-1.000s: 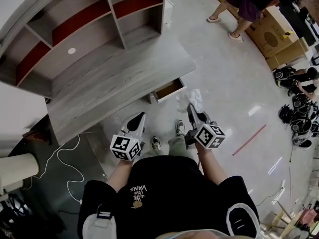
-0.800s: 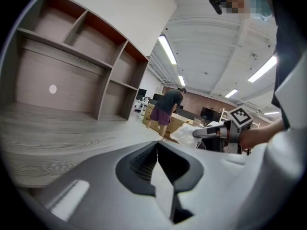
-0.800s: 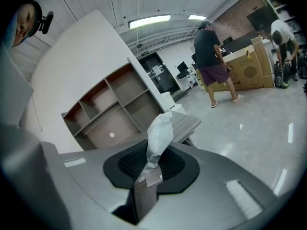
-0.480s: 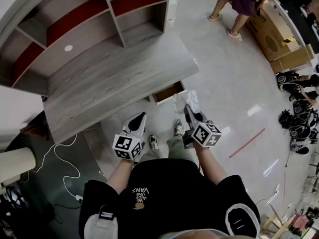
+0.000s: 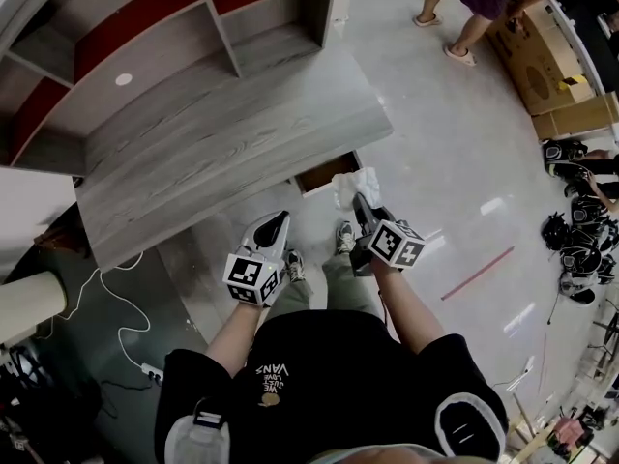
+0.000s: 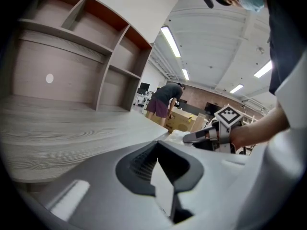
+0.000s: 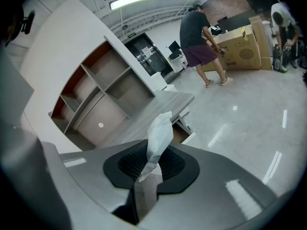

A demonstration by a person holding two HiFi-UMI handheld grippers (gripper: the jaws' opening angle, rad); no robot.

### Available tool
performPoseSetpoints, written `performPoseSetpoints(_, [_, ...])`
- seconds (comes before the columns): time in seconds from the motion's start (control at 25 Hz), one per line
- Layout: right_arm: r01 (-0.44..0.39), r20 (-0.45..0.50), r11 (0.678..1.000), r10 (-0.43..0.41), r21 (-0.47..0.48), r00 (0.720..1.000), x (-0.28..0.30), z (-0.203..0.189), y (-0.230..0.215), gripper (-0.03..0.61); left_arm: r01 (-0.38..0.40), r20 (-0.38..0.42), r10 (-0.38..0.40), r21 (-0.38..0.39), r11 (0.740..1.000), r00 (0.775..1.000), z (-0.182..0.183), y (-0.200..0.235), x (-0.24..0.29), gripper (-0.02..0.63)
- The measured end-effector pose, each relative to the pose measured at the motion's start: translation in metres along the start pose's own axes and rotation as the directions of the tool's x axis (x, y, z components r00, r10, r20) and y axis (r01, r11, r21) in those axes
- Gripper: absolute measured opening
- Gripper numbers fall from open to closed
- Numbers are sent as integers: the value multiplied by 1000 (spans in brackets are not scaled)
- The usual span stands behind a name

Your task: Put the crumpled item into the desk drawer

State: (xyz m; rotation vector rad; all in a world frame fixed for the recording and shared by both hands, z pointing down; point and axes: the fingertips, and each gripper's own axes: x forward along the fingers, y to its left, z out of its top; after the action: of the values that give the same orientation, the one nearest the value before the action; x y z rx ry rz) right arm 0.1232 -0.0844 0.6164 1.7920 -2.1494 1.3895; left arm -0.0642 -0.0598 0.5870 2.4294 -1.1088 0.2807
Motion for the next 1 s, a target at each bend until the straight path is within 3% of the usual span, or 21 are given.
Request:
performPoseSetpoints(0.32, [29,-83,995,-22,92,996,36,-12,-12,52,-33,4,33,-21,999,999,-3,10,1,54])
performPoseSetpoints(1.0, [96,-214,991,-74,93,974,90,-27,-27,52,-76,-9,75,-59,995,997,-15,21,4,54])
